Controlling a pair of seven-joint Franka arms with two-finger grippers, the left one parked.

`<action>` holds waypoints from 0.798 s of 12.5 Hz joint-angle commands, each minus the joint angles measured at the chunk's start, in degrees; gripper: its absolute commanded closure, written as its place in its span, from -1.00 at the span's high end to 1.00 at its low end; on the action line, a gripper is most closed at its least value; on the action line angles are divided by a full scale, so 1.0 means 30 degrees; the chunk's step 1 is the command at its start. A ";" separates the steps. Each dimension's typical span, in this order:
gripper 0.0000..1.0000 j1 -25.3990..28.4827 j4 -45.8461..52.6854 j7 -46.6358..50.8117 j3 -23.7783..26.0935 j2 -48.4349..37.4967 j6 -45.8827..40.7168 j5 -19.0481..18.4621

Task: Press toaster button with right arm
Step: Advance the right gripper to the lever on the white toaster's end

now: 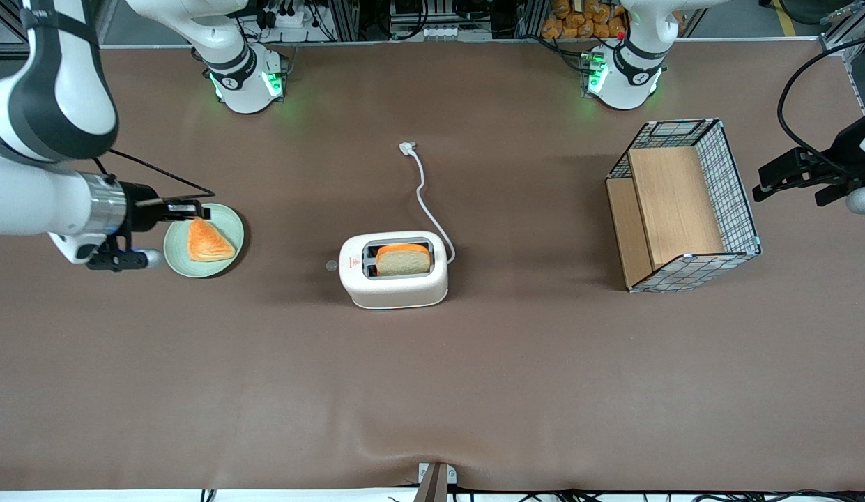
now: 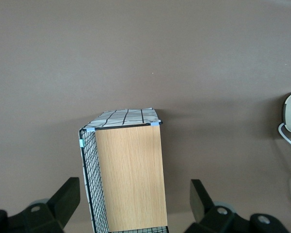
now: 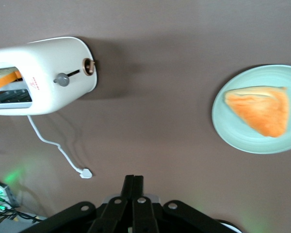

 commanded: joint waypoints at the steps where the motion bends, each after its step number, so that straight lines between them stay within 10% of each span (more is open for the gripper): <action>1: -1.00 0.1163 -0.1346 -0.0063 -0.0135 0.0109 0.2585 0.1309; 10: -1.00 0.2746 -0.2232 -0.1851 -0.0047 0.3242 0.7809 0.6352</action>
